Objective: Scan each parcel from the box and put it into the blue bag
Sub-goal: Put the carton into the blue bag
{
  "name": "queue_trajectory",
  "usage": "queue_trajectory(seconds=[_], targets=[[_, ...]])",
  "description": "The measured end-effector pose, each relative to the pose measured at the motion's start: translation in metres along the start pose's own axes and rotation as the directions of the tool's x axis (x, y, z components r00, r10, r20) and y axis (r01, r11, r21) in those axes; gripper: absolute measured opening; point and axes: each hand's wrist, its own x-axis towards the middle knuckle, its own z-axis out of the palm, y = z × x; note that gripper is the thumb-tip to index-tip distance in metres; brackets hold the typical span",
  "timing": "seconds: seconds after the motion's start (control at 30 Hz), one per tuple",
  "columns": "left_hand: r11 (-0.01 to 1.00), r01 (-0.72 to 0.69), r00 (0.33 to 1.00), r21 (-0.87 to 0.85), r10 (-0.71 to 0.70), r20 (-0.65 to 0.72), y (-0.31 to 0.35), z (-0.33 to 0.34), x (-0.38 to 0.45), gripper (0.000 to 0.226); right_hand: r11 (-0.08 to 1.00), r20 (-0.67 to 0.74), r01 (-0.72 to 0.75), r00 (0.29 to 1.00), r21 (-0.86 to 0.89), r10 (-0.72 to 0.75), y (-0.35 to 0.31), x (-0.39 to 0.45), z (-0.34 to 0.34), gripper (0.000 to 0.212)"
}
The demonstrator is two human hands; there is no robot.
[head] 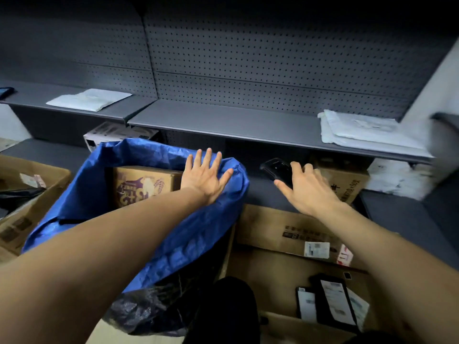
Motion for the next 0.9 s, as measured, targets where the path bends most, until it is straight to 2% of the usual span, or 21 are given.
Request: queue_trajectory(seconds=[0.3,0.5,0.7,0.9], targets=[[0.980,-0.196,0.981,-0.025,0.195,-0.022,0.126,0.018,0.010,0.073,0.979,0.036,-0.204,0.978,0.012,0.204,0.130,-0.038,0.001,0.064],[0.943,-0.328,0.941,-0.050,0.331,0.067,0.212,0.055,0.007,0.076,0.944,0.070,-0.329,0.942,-0.002,0.328,0.225,-0.064,0.015,0.065],[0.889,-0.454,0.873,-0.068,0.458,0.168,0.285,0.113,0.000,0.077,0.909,0.130,-0.417,0.902,0.014,0.412,0.297,-0.081,0.059,0.065],[0.843,-0.536,0.813,-0.053,0.532,0.238,0.344,0.176,-0.001,0.077,0.871,0.223,-0.489,0.856,0.055,0.467,0.341,-0.095,0.119,0.065]])
